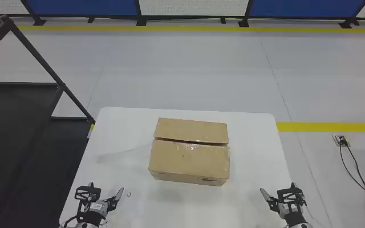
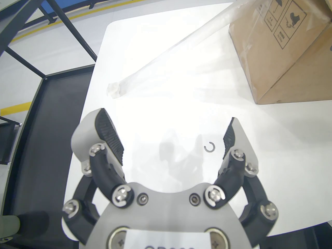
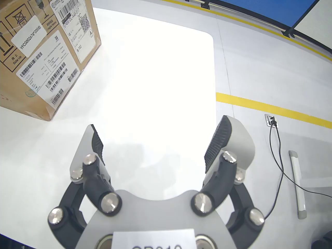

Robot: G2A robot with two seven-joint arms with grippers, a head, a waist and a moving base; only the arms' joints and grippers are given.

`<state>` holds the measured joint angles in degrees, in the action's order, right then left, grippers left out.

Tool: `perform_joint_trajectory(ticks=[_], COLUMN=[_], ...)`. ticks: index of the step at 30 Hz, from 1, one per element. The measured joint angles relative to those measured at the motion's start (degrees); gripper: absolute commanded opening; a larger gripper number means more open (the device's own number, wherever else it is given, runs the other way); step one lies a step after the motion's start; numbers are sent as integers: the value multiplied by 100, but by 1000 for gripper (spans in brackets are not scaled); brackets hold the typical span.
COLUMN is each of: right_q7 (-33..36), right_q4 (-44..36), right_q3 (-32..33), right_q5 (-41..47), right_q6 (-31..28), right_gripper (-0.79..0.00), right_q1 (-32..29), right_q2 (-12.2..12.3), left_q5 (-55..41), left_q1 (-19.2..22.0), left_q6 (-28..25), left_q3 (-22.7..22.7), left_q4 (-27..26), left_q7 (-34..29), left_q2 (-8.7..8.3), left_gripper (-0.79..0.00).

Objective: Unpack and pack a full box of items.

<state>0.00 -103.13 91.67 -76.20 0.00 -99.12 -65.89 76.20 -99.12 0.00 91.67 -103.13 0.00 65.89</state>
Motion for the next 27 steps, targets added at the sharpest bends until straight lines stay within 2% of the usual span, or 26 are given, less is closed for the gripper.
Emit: perform_joint_trajectory(ticks=[6, 12, 18, 21, 27], right_q7=[-11, 69, 364, 455, 512], right_q4=[-28, -297, -807, -997, -1141], right_q3=[-25, -27, 94, 80, 35], right_q5=[-46, -173, 155, 161, 4], right_q6=[-66, -800, -1620, -1713, -1666], right_gripper=[0, 0, 0, 0, 0], right_q1=[3, 31, 59, 116, 146], right_q2=[6, 36, 75, 79, 78], left_q5=[-8, -35, -314, -684, -687], left_q1=[6, 74, 121, 130, 126], left_q6=[-7, -148, -658, -977, -983], left_q3=[1, 54, 222, 327, 330], left_q4=[-4, -47, -149, -254, -260], left_q7=[16, 329, 449, 353, 353], left_q2=[1, 12, -1, -8, -8], left_gripper=[0, 0, 0, 0, 0])
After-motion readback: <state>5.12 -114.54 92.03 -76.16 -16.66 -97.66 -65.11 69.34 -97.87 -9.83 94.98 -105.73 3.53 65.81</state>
